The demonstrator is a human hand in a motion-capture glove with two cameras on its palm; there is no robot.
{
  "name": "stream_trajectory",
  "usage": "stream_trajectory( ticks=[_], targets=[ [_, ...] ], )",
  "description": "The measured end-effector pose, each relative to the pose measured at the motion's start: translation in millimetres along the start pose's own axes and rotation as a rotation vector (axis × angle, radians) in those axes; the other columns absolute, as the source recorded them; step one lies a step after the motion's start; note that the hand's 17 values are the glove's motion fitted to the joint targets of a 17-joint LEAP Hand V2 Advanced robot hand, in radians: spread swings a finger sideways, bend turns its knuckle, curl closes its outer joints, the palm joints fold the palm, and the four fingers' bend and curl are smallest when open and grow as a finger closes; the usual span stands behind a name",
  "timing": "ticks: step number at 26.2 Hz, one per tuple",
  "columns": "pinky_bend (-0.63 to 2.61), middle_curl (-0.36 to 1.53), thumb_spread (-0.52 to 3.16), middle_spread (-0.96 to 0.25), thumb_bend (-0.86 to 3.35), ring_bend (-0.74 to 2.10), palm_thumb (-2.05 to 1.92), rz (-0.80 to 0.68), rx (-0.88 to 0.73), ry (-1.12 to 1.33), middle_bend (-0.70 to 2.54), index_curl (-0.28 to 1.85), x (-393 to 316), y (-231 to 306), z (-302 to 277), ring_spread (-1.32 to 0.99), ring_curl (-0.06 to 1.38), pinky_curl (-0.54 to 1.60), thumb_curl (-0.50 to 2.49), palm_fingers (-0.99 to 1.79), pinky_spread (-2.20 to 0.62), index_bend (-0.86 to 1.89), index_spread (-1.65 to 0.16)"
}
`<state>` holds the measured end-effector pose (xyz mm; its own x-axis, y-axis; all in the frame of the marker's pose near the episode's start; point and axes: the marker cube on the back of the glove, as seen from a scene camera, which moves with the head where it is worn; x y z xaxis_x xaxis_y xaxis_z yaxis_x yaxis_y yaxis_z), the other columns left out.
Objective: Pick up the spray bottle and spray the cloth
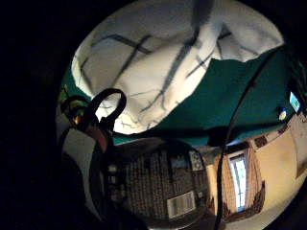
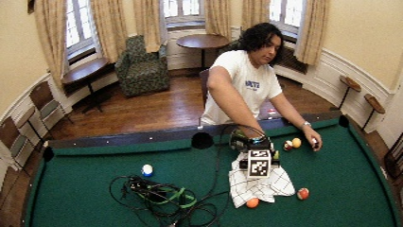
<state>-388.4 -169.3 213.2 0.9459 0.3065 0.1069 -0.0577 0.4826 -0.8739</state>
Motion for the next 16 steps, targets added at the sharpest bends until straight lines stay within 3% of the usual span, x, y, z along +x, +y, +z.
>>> stream_trajectory(
  ticks=[7,16],
  targets=[
    [0.43,0.56,0.24,-0.20,-0.03,0.68,0.94,-0.281,0.167,-0.141,0.71,0.62,-45.3,65.3,-62.2,-0.22,0.49,0.39,0.81,1.36,-0.22,0.39,-0.26],
    [0.43,0.56,0.24,-0.20,-0.03,0.68,0.94,-0.758,0.459,-0.348,0.71,0.63,-92.7,142.9,-110.2,-0.22,0.49,0.39,0.82,1.36,-0.23,0.39,-0.27]
  ],
)
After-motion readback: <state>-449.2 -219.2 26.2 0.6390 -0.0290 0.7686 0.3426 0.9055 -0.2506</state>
